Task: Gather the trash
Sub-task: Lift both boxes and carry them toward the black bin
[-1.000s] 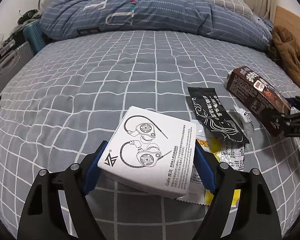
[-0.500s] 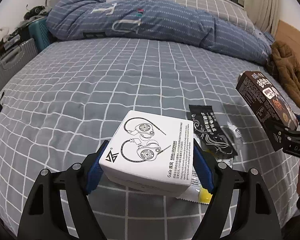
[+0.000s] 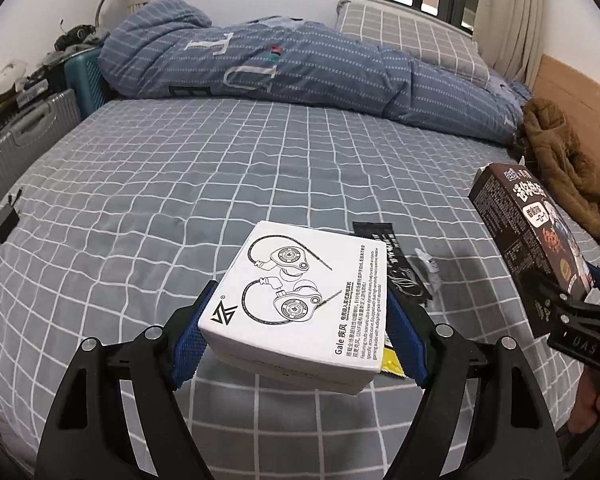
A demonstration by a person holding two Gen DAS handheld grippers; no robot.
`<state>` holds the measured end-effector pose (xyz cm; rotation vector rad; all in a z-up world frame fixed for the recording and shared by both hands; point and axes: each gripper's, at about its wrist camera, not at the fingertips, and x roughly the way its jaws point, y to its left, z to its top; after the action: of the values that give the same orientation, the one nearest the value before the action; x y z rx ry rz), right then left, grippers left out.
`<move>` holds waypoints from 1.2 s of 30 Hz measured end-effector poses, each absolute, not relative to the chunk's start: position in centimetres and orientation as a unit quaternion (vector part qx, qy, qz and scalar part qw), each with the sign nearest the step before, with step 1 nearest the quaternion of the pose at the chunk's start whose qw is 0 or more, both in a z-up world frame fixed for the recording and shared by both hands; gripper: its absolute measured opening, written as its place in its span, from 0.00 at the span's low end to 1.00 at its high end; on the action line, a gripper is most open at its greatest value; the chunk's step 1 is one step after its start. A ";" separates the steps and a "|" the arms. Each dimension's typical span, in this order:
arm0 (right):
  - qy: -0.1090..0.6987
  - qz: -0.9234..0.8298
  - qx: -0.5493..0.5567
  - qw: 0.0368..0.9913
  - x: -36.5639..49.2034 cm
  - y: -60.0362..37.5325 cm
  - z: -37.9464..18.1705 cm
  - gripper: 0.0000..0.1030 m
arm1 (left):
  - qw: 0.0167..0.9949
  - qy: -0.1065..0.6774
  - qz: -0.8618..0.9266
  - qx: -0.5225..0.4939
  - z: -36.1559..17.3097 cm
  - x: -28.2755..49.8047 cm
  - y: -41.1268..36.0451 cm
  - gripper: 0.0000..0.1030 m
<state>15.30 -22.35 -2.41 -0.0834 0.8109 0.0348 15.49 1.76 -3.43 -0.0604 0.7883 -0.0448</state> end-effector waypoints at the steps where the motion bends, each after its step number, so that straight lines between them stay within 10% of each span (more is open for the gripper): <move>1: 0.392 0.015 -0.040 0.919 14.9 -22.3 -2.2 0.89 | 0.923 0.383 -0.023 -0.030 -3.3 15.2 1.7 0.74; 36: 0.363 0.001 -0.004 0.932 2.9 -23.0 1.4 0.89 | 0.924 0.381 -0.043 -0.018 -1.7 5.1 -1.1 0.74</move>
<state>2.89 -23.03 1.40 -0.0083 0.7427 0.0021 5.11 -1.15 -1.69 -0.0375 0.7814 -0.0881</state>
